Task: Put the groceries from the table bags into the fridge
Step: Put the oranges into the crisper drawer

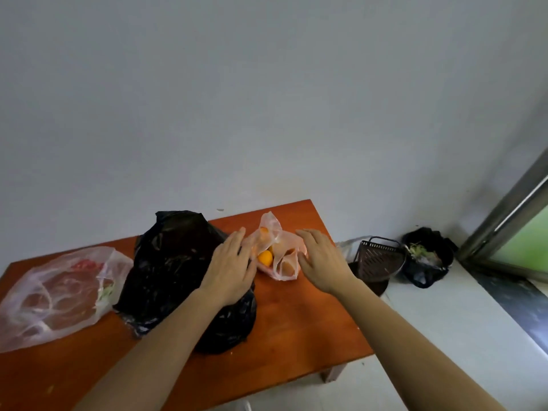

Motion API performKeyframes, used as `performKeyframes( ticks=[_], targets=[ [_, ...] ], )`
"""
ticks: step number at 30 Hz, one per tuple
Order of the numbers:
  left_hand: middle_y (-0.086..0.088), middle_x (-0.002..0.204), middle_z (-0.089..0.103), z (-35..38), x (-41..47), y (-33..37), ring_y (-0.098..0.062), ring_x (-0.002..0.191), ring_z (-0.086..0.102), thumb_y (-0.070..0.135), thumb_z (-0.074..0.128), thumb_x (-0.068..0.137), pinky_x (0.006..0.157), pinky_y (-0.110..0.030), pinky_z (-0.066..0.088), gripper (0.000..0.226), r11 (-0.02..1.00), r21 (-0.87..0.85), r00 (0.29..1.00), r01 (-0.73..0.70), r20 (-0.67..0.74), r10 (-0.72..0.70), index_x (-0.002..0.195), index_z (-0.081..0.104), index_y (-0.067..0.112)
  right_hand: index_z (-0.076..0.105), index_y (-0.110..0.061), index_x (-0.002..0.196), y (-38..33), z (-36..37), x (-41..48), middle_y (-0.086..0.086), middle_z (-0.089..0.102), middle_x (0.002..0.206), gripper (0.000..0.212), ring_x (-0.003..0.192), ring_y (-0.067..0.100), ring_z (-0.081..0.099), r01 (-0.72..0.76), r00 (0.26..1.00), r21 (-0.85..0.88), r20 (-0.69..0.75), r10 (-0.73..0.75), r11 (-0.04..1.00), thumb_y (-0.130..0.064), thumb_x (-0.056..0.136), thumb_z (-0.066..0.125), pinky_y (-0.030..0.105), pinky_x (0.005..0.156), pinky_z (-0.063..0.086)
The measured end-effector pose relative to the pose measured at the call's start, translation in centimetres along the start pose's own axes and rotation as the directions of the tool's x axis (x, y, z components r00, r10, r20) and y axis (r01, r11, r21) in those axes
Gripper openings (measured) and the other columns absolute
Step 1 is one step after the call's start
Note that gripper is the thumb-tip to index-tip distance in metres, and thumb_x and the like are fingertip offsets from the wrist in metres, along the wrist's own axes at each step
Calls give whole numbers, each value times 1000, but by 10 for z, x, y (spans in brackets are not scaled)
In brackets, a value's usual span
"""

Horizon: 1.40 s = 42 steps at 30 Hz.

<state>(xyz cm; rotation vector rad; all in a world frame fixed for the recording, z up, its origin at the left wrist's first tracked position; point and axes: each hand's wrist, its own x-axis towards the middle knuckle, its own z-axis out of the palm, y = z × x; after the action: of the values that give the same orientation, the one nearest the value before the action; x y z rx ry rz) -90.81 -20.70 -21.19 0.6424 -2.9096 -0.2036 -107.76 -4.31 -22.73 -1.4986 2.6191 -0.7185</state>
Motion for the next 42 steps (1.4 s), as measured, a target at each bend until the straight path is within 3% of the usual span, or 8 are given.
performKeyframes(
  ticks=[9,18,21,26,29,36,39,42],
  targets=[
    [-3,137,51,81,114,-57,-22,128,46,14,42,98,101,-39,45,40,922,-294,851,-252,386,356,137,49,15,54,-15,135,4,47,65,5,58,132,37,119,22,56,-284,958,33,41,282,958,-12,99,46,33,95,49],
    [-2,146,45,131,154,-110,-31,125,49,29,41,98,86,-46,53,30,967,-207,791,-147,562,241,124,54,21,64,-12,128,-7,110,110,10,70,117,38,102,28,66,-348,866,114,419,273,930,-6,94,47,30,75,50],
    [1,159,28,141,153,-120,-30,136,40,32,42,99,91,-45,52,34,982,-160,807,-101,565,175,130,50,19,58,-13,128,3,132,113,12,63,125,33,109,36,61,-386,771,-16,544,332,922,-25,103,41,36,80,51],
    [-4,146,44,145,151,-117,-28,135,38,41,43,100,95,-40,49,46,995,-72,865,-63,494,90,141,43,20,48,-19,134,23,139,120,9,53,131,48,115,34,57,-430,739,-298,426,522,852,-53,101,38,44,81,49],
    [-5,143,47,145,157,-108,-29,132,41,47,42,99,95,-40,49,50,994,7,877,-105,472,89,141,44,21,46,-18,135,41,134,119,7,53,129,46,114,29,58,-431,697,-398,423,579,810,-47,99,47,41,83,50],
    [-3,124,57,163,156,-78,-30,92,64,48,30,103,65,-37,46,39,998,-36,892,-58,446,68,111,59,23,49,-18,134,61,131,102,7,55,123,41,107,29,61,-445,835,-163,280,473,881,-39,99,41,42,80,54],
    [-8,123,54,167,154,-78,-33,99,61,47,27,103,70,-39,48,39,996,-82,887,28,461,13,116,57,23,59,-24,128,58,130,100,6,57,120,50,110,28,58,-303,884,-79,349,311,950,-42,97,26,46,93,50],
    [-8,124,56,165,156,-78,-31,105,57,47,26,104,74,-40,50,42,987,-135,897,90,442,-21,116,58,24,57,-22,127,58,135,101,6,56,114,46,96,31,63,-345,840,-110,407,359,932,-46,103,26,44,77,55]
  ],
)
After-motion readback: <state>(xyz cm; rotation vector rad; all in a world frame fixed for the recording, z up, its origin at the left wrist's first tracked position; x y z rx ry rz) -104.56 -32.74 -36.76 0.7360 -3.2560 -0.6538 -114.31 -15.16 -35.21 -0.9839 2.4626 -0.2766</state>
